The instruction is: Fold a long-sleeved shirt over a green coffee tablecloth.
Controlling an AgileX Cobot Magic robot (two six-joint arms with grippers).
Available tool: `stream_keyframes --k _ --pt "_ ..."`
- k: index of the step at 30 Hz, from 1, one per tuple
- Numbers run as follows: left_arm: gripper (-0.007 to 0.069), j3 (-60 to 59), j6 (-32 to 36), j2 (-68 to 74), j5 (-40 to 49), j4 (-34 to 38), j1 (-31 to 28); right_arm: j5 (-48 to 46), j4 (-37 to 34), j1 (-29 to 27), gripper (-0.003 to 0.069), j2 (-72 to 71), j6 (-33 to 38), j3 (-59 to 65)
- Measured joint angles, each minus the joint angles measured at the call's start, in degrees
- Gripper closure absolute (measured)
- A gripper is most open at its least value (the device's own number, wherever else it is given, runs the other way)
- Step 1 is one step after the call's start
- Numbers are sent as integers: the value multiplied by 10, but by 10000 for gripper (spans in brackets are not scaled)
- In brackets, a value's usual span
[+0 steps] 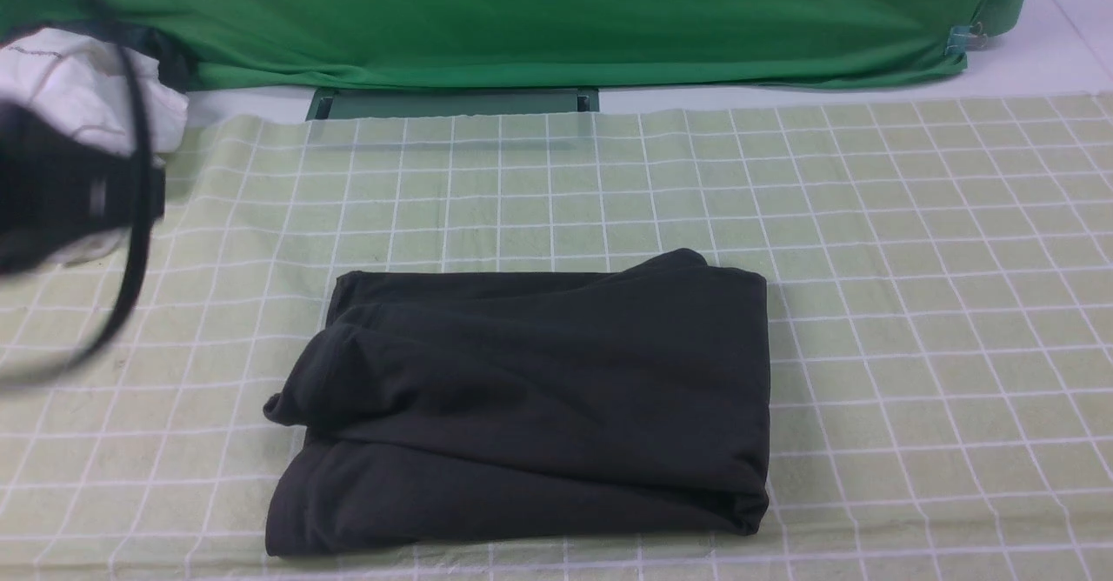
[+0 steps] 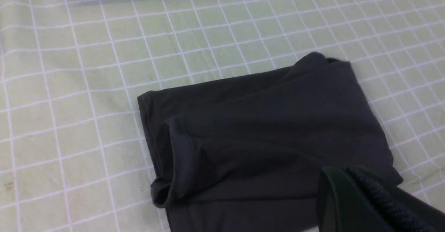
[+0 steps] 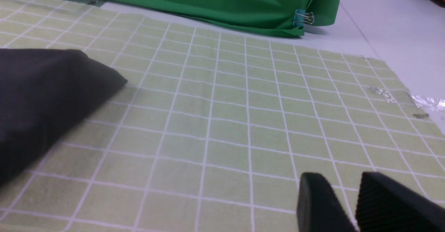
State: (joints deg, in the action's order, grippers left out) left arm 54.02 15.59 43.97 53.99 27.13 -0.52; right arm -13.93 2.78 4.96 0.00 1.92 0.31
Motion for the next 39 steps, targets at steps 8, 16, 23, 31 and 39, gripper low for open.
stream_keyframes --k 8,16,23,31,39 --pt "611 -232 0 -214 -146 60 0 -1 0 0 461 0 0 0" --pt "611 -280 0 -287 -182 48 0 -1 0 0 452 0 0 0" --pt "611 -283 37 -288 -219 -24 0 -1 0 0 438 0 0 2" --pt "611 -326 54 -288 -347 -48 0 0 0 0 423 0 0 2" --pt "611 -387 44 -318 -410 -80 0 0 0 0 421 0 0 2"
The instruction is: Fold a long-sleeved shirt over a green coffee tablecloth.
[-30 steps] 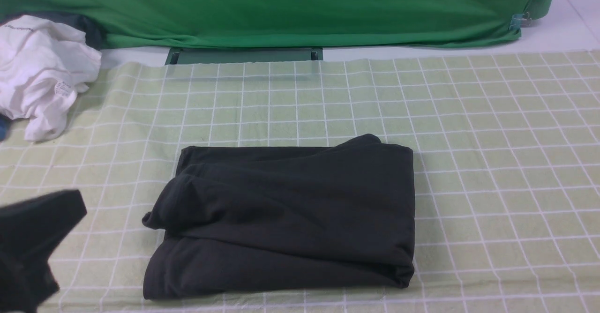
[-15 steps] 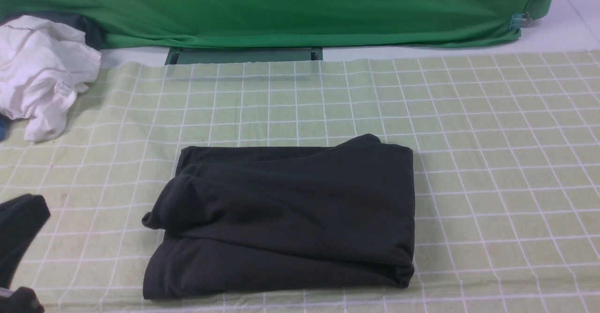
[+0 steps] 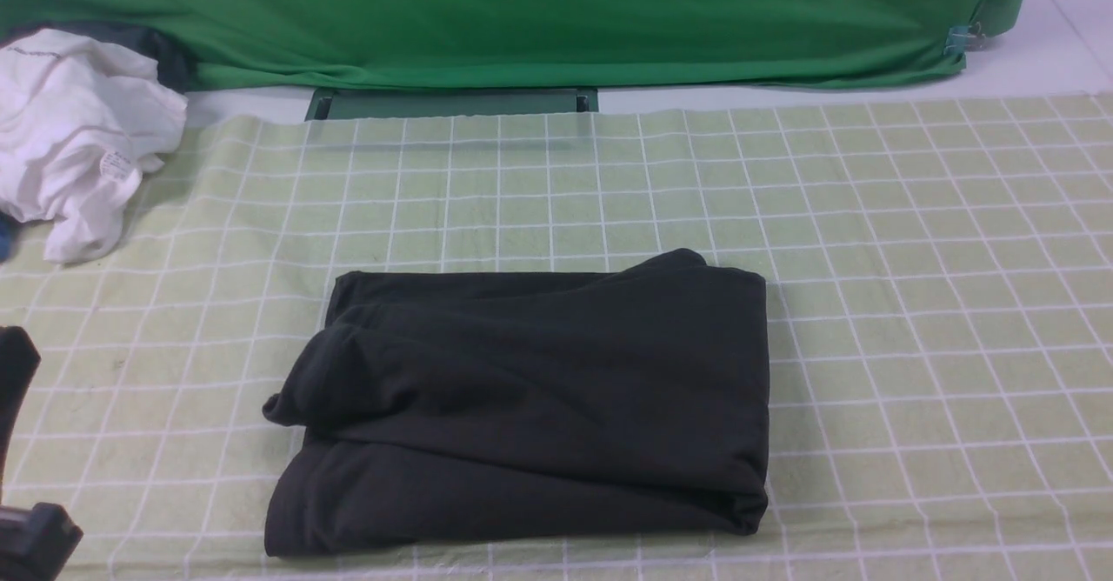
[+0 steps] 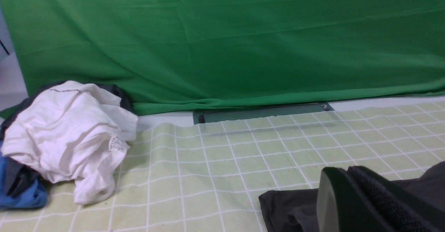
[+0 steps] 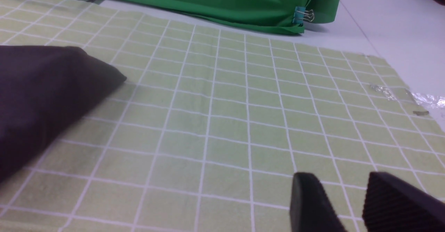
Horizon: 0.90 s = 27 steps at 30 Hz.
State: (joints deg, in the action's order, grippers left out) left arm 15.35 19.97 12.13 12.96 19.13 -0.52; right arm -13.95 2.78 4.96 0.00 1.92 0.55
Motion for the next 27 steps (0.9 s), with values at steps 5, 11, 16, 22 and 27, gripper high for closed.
stream_keyframes --k 5,11,16,22,27 --pt "611 -89 -92 -53 -52 -76 0 -1 0 0 421 0 0 0" --pt "611 -153 -142 -112 -52 -138 0 0 0 0 421 0 0 0" --pt "611 -156 -155 -122 -31 -156 0 0 0 0 421 0 0 0" --pt "611 -156 -167 -122 3 -166 21 0 0 0 421 0 0 0" --pt "611 -156 -169 -122 7 -169 23 0 0 0 421 0 0 0"
